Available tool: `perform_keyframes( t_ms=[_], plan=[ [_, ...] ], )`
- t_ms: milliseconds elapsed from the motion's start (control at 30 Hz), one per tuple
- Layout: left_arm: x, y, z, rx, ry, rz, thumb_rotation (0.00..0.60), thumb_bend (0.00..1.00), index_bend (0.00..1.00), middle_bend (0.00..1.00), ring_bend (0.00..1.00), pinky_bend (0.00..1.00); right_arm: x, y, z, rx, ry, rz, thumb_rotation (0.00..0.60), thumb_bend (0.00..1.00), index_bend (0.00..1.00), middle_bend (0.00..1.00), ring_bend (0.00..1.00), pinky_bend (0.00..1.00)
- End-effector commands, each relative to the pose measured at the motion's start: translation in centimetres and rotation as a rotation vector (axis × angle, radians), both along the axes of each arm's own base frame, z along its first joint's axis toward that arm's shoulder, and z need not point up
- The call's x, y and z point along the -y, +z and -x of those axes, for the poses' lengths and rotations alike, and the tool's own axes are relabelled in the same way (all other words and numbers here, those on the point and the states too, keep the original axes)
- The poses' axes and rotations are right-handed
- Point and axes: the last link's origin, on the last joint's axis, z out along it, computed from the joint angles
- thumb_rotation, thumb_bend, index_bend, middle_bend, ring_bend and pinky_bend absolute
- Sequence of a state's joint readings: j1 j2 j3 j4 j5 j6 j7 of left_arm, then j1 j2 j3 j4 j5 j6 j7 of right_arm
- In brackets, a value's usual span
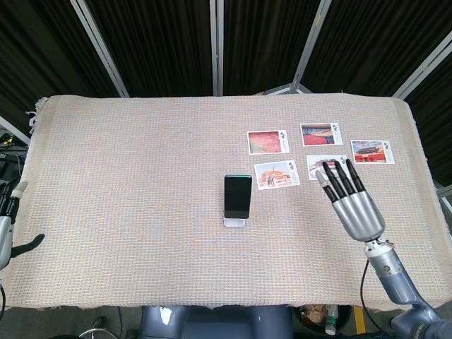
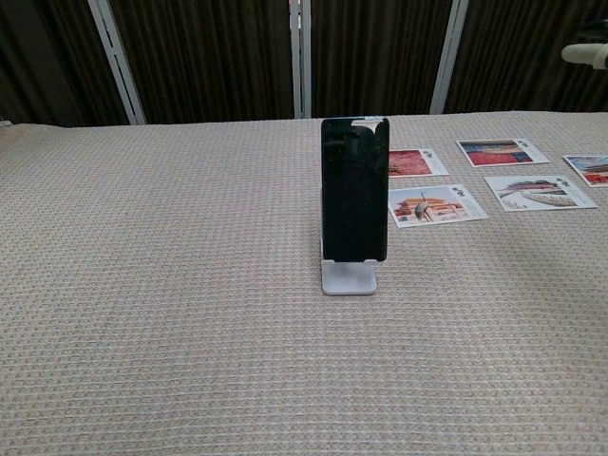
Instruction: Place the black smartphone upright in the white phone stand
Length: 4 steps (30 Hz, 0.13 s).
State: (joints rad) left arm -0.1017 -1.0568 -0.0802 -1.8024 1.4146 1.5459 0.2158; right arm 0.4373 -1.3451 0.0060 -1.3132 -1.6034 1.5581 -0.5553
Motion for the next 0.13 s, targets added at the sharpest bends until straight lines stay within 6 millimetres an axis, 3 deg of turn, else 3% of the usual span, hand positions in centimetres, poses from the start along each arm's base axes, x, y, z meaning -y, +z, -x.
perform_keyframes(
  t_ms=[33,133],
  plan=[
    [0.4,0.2,0.0,0.014,-0.007,-0.001,0.600,0.00,0.00,0.00,0.00,0.00,-3.9,1.7,2.3,0.307,-0.192,-0.050,0.600,0.00,0.00,0.00,0.00,0.00],
    [0.6,0.2,-0.1,0.021,-0.015,0.005,0.600,0.00,0.00,0.00,0.00,0.00,-4.9,1.8,2.9,0.335,-0.227,-0.052,0.600,0.00,0.00,0.00,0.00,0.00]
  ],
)
